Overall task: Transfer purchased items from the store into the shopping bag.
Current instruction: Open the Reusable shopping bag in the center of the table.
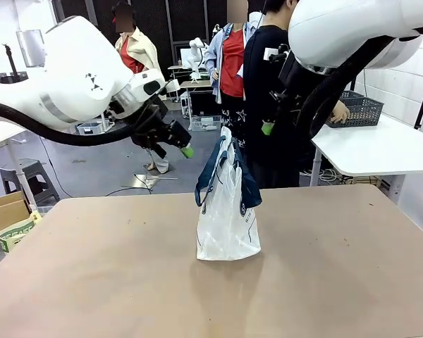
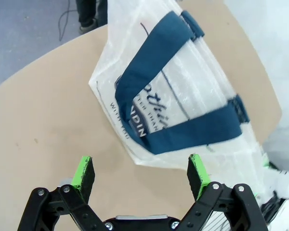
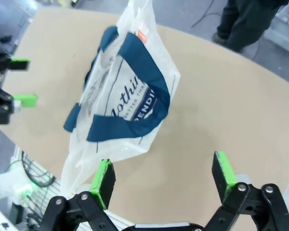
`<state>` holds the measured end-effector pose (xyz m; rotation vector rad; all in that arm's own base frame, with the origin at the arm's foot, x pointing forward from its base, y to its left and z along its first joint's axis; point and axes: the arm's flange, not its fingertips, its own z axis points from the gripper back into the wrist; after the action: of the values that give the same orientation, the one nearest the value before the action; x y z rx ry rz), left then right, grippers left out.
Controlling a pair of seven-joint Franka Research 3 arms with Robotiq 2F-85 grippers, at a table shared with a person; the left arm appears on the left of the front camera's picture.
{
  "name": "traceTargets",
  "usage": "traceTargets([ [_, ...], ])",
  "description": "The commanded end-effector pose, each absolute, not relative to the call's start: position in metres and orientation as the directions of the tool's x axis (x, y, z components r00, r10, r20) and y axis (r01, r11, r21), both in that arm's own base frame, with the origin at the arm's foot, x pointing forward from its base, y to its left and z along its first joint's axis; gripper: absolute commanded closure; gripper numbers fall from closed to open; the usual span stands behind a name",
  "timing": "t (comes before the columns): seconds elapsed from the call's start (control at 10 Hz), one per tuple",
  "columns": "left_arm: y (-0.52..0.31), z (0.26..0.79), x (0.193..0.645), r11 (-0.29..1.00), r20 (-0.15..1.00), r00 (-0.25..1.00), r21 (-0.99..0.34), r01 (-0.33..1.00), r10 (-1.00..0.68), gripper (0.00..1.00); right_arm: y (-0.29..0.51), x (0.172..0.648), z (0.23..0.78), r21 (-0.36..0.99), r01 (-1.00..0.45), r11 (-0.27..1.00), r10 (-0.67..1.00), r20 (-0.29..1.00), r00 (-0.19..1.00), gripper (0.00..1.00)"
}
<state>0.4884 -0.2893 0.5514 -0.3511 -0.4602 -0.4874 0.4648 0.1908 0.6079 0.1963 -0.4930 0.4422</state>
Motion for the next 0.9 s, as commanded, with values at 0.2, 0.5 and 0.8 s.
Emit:
traceTargets([
  [0.2,-0.330,0.566,0.521,0.862,0.523,0.803,-0.227,0.453,-0.285,0.00,0.202,0.534,0.621,0.176,-0.424,0.889,0.321,0.422,0.848,0.00],
  [0.5,-0.330,0.564,0.517,0.852,0.516,0.807,-0.246,0.463,-0.289,0.00,0.199,0.532,0.612,0.166,-0.428,0.889,0.320,0.443,0.837,0.00],
  [0.8,-0.349,0.557,0.536,0.861,0.509,0.826,-0.280,0.425,-0.242,0.00,0.205,0.561,0.602,0.169,-0.427,0.888,0.323,0.430,0.843,0.00],
])
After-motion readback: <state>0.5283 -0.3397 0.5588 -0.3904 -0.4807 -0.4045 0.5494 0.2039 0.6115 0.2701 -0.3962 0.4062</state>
